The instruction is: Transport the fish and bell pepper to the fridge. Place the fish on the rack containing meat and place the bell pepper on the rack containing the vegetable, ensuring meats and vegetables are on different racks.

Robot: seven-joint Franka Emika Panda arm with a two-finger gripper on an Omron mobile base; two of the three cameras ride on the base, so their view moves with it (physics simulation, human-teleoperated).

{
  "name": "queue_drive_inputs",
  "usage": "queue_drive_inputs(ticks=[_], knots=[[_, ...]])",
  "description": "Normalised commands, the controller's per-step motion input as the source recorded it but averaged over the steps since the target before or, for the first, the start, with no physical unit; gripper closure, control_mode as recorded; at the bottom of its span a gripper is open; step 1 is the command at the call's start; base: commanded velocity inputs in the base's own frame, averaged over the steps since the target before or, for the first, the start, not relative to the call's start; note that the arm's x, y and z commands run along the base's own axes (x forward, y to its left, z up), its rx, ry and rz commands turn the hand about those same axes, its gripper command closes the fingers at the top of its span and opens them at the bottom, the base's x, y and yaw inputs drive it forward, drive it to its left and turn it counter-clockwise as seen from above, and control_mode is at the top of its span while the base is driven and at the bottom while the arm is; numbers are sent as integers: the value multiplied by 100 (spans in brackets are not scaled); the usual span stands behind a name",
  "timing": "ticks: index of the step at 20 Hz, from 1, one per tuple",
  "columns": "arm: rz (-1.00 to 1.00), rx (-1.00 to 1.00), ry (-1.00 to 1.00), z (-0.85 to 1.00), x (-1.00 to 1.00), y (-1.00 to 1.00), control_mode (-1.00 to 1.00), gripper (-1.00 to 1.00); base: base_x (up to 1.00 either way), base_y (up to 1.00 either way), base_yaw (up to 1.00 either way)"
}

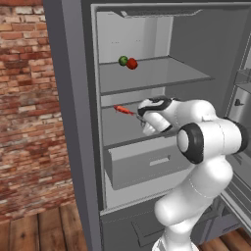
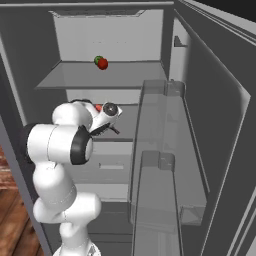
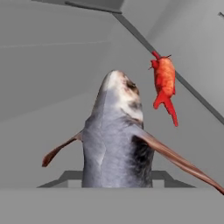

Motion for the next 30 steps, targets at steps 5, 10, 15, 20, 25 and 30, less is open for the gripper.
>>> queue_drive_inputs(ticks=[5, 10, 15, 20, 25, 30], knots=[[0, 0, 0, -22, 39, 0, -100, 100, 0, 0, 0], [0, 0, -6, -17, 33, 0, -100, 100, 0, 0, 0], [0, 0, -2, -28, 42, 9, -100, -100, 0, 0, 0], [0, 0, 0, -12, 11, 0, -100, -100, 0, 0, 0], [0, 0, 0, -3, 0, 2, -100, -100, 0, 0, 0], [0, 0, -2, 0, 0, 6, -100, -100, 0, 0, 0]])
